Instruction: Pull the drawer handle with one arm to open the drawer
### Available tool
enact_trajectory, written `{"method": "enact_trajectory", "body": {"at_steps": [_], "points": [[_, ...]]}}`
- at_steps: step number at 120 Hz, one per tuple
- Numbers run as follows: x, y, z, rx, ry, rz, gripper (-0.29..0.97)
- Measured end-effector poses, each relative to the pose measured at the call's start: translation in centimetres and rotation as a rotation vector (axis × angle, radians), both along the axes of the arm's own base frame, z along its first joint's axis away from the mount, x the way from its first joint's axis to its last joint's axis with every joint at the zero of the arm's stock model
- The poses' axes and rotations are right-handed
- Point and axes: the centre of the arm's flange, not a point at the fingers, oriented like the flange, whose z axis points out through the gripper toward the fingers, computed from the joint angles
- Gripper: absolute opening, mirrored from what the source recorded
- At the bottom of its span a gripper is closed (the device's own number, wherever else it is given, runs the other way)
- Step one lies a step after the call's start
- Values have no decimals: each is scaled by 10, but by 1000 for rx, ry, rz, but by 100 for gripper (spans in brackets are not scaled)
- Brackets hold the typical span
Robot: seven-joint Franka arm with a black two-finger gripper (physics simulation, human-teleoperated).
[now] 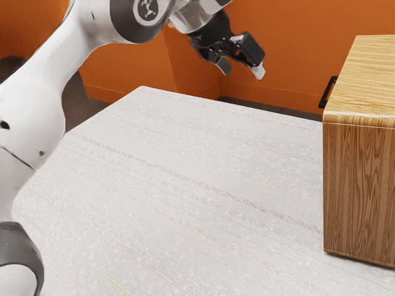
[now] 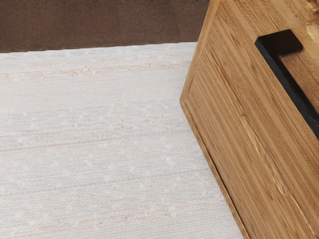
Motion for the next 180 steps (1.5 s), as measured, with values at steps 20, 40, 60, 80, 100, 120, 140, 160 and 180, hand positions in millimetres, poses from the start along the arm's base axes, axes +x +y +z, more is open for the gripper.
{"method": "enact_trajectory", "body": {"at_steps": [20,40,60,80,100,120,140,160,180], "points": [[24,-21,-24,-77,-39,-56,68],[50,-26,-58,-91,-66,-54,68],[58,-35,-63,-100,-119,-55,68],[67,-58,-77,-133,-158,-72,68],[70,-58,-76,-175,-184,-68,68],[71,-38,-72,-199,-190,-30,68],[77,-30,-86,-331,-180,-22,68],[74,-16,-96,-389,-167,0,68],[72,-11,-106,-410,-159,1,68]]}}
